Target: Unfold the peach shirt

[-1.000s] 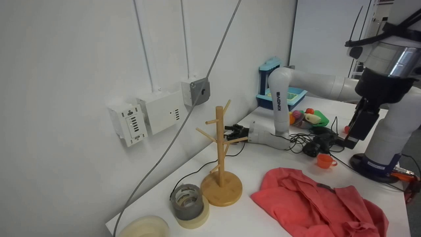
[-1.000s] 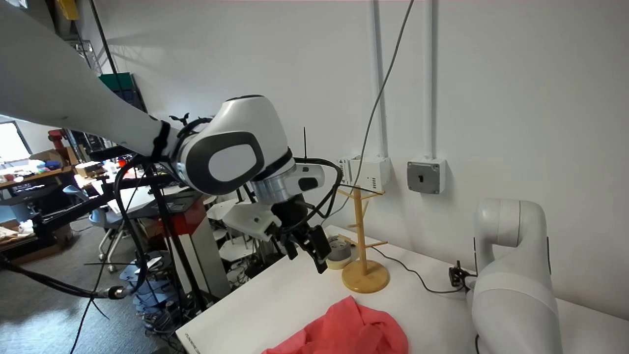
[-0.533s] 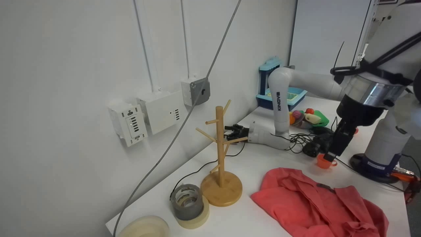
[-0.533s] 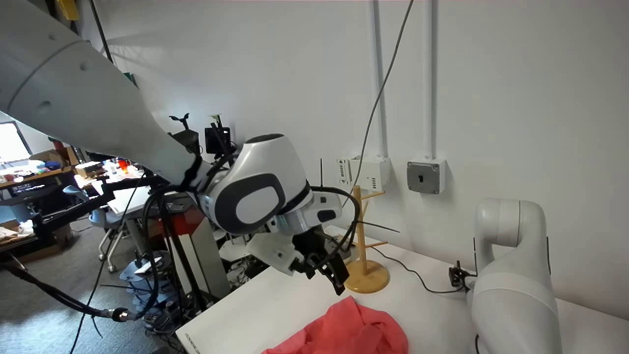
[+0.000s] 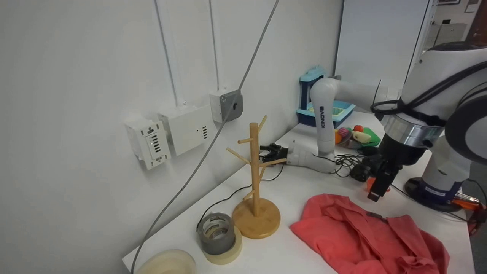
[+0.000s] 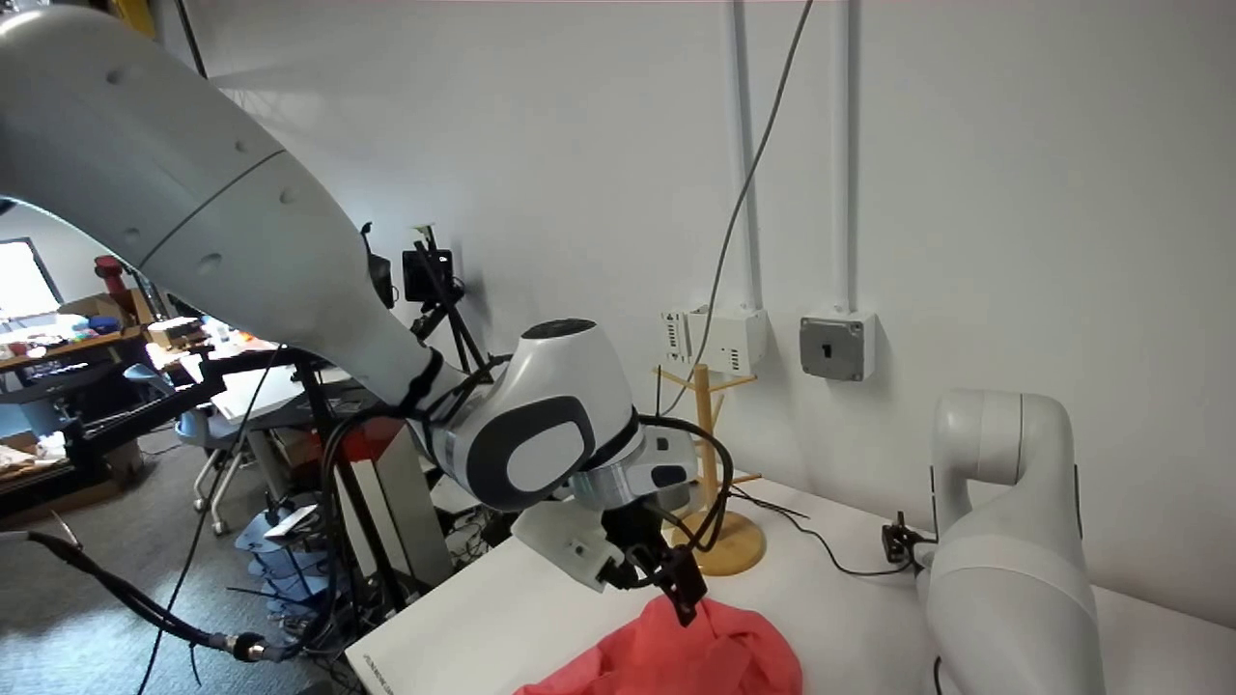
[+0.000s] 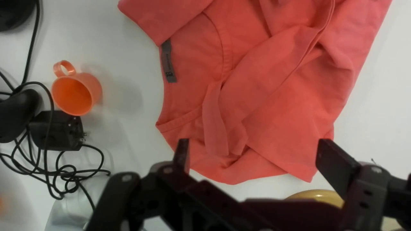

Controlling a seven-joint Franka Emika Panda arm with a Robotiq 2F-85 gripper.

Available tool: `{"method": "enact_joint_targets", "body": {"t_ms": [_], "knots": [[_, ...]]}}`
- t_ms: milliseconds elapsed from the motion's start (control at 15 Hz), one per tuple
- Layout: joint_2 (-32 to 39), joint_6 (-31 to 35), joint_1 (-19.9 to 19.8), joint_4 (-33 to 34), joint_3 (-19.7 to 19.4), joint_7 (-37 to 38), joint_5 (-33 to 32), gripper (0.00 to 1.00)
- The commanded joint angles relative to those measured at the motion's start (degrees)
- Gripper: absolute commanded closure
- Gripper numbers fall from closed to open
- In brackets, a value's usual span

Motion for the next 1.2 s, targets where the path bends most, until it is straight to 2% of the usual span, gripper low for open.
{"method": "enact_joint_targets", "body": {"t_ms": [0, 533, 1133], "knots": [[0.7, -0.3, -0.3, 0.6, 0.5, -0.5, 0.6, 0.00], [11.9, 4.4, 2.4, 7.3, -2.0, 4.3, -3.8, 0.00], [23.3, 8.0, 4.5, 15.7, -4.8, 5.5, -3.5, 0.00]]}}
